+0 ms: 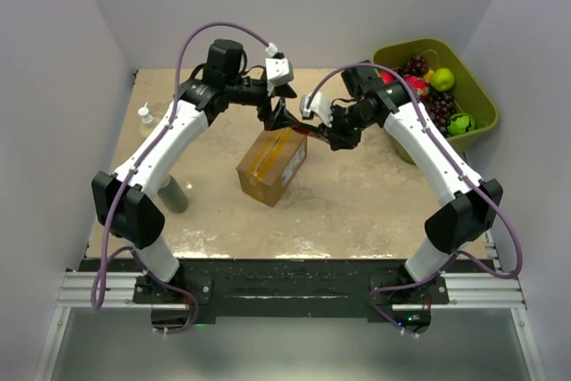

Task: Unpack the express box

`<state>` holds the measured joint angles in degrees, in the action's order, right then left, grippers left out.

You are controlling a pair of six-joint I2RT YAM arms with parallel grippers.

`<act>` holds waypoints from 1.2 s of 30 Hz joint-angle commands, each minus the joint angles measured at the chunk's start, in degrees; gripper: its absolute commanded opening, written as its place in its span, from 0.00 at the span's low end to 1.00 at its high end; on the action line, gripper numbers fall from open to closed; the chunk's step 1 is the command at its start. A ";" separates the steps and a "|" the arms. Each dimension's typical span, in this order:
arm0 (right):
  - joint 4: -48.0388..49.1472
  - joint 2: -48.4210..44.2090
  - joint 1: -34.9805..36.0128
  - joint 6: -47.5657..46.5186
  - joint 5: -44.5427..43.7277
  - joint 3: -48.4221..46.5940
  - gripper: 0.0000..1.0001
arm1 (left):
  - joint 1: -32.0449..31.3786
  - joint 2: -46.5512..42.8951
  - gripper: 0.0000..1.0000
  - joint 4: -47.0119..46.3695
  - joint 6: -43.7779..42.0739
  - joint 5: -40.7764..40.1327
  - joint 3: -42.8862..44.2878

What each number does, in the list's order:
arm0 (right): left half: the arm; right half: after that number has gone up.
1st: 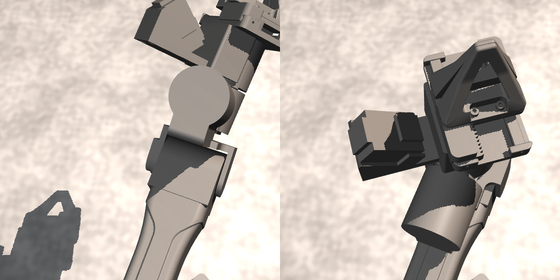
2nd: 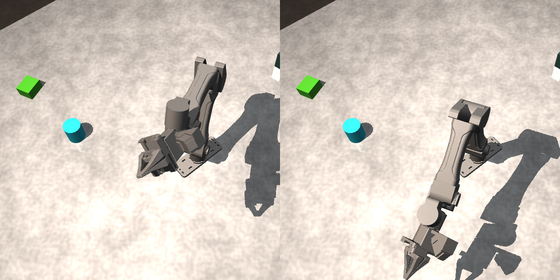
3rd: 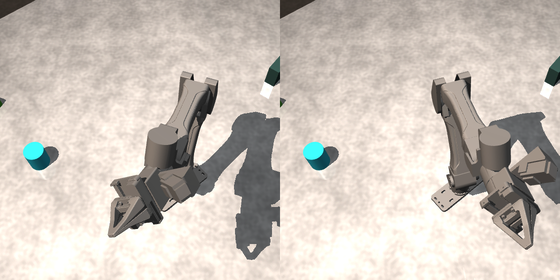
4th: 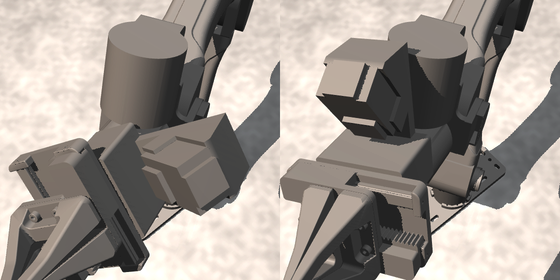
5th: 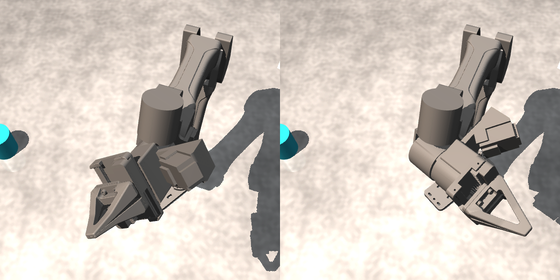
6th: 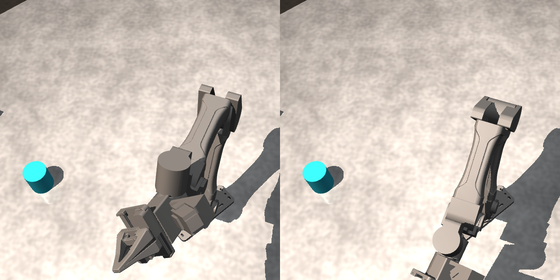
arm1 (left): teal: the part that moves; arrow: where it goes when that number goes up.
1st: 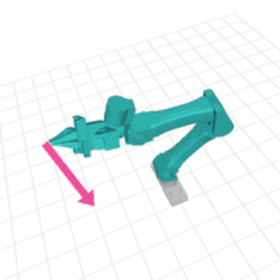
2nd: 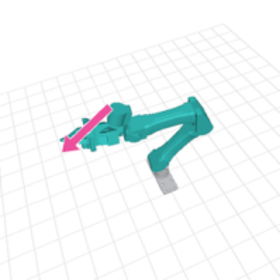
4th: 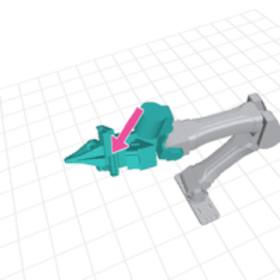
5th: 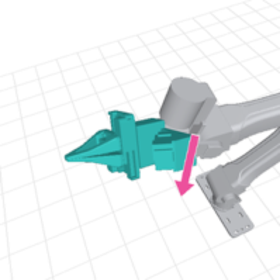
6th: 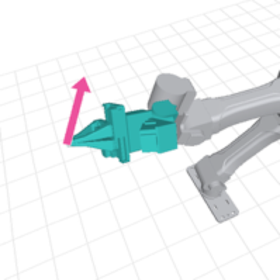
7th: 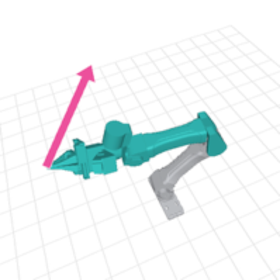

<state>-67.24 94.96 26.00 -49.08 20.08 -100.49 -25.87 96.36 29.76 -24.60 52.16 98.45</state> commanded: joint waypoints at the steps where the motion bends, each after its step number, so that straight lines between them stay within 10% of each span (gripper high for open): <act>1: 0.71 -2.67 1.60 1.87 -1.35 -1.82 0.00 | -1.20 3.31 0.79 2.84 -3.52 -0.40 5.95; 24: 1.85 -2.85 1.77 3.46 -2.76 -1.38 0.00 | -1.99 9.99 0.57 22.27 -11.43 4.70 13.96; 36: 2.12 -3.20 1.77 5.13 -0.75 -0.24 0.00 | -1.99 11.13 0.04 17.36 -8.19 8.48 11.24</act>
<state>-66.46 94.37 27.33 -44.75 17.04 -100.05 -27.57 107.46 50.57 -34.94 57.25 110.72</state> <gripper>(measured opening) 0.237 0.197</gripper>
